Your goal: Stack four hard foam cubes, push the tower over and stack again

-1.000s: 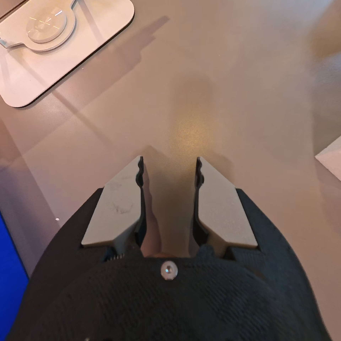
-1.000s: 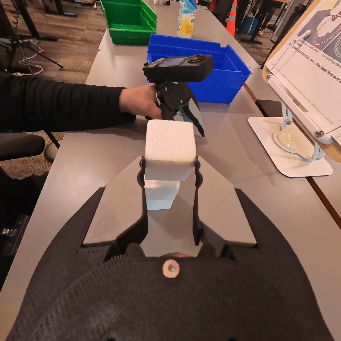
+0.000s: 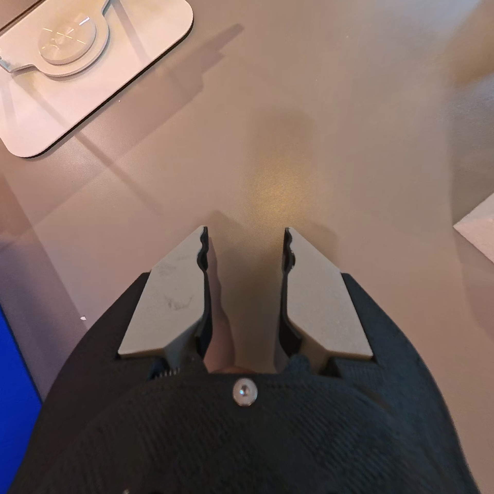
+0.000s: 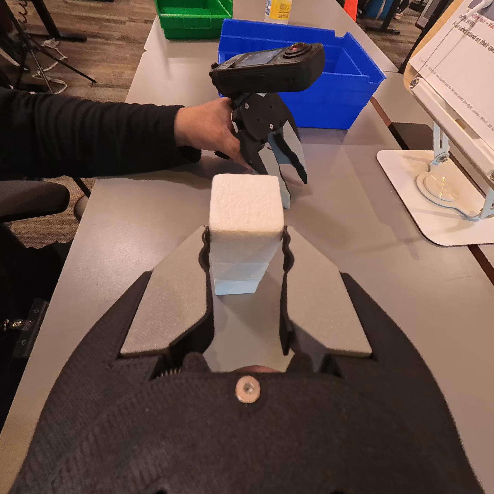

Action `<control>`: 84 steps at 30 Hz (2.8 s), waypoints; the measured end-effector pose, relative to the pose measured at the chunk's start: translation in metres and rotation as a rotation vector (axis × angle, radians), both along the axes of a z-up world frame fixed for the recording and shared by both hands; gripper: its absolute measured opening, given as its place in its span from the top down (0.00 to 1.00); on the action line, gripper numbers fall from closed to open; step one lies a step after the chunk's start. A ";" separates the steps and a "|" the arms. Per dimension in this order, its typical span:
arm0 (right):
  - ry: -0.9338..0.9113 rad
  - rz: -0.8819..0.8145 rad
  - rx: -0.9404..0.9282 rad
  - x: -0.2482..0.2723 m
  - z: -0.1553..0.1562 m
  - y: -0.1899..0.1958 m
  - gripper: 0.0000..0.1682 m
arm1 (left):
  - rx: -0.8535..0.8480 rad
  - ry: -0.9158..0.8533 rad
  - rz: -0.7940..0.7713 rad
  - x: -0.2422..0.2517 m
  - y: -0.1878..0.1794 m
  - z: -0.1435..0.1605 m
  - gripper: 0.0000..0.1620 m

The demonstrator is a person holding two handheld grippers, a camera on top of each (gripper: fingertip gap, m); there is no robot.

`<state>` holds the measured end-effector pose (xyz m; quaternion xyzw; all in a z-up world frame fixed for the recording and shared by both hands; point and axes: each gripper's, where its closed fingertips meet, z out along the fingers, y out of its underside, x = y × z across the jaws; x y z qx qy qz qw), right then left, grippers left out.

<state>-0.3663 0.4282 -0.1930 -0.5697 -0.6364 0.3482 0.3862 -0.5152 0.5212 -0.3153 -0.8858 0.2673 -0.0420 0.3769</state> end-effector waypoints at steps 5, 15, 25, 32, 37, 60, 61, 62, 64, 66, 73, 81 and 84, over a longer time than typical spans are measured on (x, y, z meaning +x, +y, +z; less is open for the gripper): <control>0.001 -0.006 0.002 -0.001 -0.003 0.002 0.66 | 0.000 0.001 0.000 0.000 0.000 0.000 0.66; 0.092 -0.077 0.042 0.027 0.016 0.015 0.60 | -0.001 -0.004 0.000 0.000 0.000 0.000 0.66; 0.080 -0.438 0.055 0.127 -0.009 0.107 0.54 | 0.001 -0.010 -0.005 0.002 0.000 0.000 0.67; 0.016 -0.468 0.042 0.147 -0.042 0.126 0.52 | 0.001 -0.012 -0.004 0.002 0.000 0.000 0.67; -0.046 -0.501 0.035 0.154 -0.064 0.137 0.52 | 0.001 -0.012 -0.005 0.002 0.000 0.000 0.67; -0.051 -0.496 0.011 0.150 -0.067 0.135 0.68 | -0.001 -0.011 -0.007 0.003 -0.001 0.000 0.67; -0.032 -0.487 0.015 0.147 -0.061 0.132 0.68 | -0.001 -0.011 -0.007 0.003 -0.001 0.000 0.67; -0.012 -0.477 0.019 0.144 -0.055 0.129 0.68 | -0.001 -0.011 -0.007 0.003 -0.001 0.000 0.67; 0.027 -0.459 0.034 0.137 -0.043 0.123 0.68 | -0.001 -0.013 -0.009 0.003 -0.001 0.000 0.67; 0.060 -0.444 0.054 0.131 -0.032 0.117 0.68 | 0.001 -0.012 -0.009 0.003 -0.001 0.000 0.67; 0.261 -0.346 0.037 0.103 0.021 0.086 0.68 | -0.001 -0.019 -0.009 0.004 0.000 -0.001 0.67; 0.321 -0.168 -0.003 0.054 0.065 0.039 0.68 | -0.001 -0.020 -0.008 0.004 0.000 -0.001 0.67; 0.281 -0.095 -0.008 0.034 0.073 0.022 0.68 | -0.002 -0.021 -0.009 0.004 0.000 -0.001 0.67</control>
